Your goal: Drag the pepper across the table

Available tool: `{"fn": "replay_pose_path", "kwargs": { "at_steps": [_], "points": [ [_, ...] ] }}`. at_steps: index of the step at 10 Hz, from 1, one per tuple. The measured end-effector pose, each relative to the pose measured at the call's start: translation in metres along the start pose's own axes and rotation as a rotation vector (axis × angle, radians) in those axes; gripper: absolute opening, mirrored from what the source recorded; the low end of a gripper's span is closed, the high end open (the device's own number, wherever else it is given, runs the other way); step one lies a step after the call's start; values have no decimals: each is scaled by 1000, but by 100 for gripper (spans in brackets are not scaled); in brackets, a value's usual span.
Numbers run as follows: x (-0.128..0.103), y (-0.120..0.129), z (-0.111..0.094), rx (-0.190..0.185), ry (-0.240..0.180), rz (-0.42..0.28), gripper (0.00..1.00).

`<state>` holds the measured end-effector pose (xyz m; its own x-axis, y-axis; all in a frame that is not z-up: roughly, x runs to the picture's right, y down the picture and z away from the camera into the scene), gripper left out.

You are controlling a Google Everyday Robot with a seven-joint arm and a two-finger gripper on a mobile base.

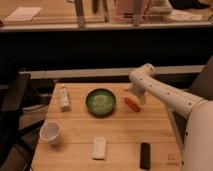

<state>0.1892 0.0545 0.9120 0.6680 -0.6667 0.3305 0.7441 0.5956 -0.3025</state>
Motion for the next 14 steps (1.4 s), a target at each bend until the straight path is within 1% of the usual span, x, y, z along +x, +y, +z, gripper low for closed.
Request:
{"fn": "replay_pose_path", "kwargs": {
  "at_steps": [5, 14],
  "points": [
    [-2, -2, 13, -8, 0, -53, 80],
    [-5, 5, 29, -18, -9, -105, 80]
  ]
}}
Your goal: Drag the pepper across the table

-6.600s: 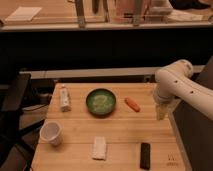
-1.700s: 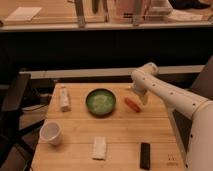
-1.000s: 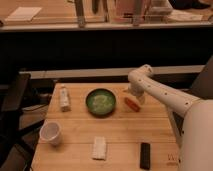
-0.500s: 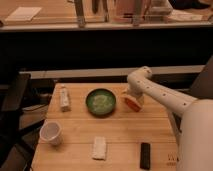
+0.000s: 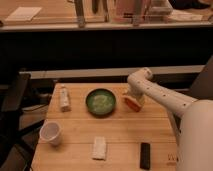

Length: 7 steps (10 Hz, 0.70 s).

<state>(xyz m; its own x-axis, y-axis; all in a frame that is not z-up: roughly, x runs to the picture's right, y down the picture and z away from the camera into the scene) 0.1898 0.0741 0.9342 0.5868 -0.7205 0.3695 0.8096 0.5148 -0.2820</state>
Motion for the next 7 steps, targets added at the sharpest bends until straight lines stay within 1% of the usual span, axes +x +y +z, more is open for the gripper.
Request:
{"fn": "replay_pose_path", "kwargs": {
  "at_steps": [7],
  "points": [
    [-2, 5, 9, -1, -8, -15, 80]
  ]
}}
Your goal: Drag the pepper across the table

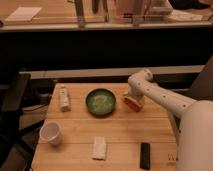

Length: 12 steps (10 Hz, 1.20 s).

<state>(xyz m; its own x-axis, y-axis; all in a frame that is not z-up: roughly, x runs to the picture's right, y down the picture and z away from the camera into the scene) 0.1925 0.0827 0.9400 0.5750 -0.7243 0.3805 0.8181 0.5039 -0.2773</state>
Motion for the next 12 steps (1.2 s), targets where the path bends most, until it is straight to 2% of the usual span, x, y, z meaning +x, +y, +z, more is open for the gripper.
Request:
{"fn": "replay_pose_path", "kwargs": {
  "at_steps": [5, 7, 8, 10, 12],
  "points": [
    [-2, 3, 5, 1, -1, 11, 78],
    [-3, 4, 7, 2, -5, 21, 59],
    [-1, 5, 7, 2, -4, 24, 53],
    [-1, 7, 9, 2, -7, 33, 30],
    [0, 9, 9, 5, -7, 41, 19]
  ]
}}
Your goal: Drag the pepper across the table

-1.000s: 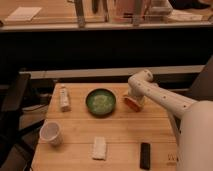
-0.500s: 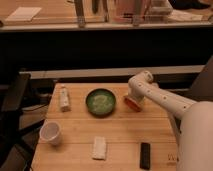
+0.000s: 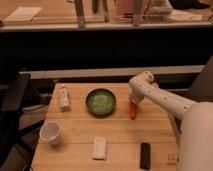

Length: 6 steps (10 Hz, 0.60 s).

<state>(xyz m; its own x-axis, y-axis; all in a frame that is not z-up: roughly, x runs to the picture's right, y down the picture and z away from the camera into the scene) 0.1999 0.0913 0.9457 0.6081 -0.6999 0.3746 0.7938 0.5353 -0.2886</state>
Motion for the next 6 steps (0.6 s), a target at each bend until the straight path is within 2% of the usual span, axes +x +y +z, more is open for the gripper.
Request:
{"fn": "replay_pose_path", "kwargs": {
  "at_steps": [1, 2, 6],
  "points": [
    [5, 9, 0, 4, -4, 5, 6],
    [8, 17, 0, 5, -4, 8, 2],
    [14, 23, -2, 9, -12, 55, 0]
  ]
}}
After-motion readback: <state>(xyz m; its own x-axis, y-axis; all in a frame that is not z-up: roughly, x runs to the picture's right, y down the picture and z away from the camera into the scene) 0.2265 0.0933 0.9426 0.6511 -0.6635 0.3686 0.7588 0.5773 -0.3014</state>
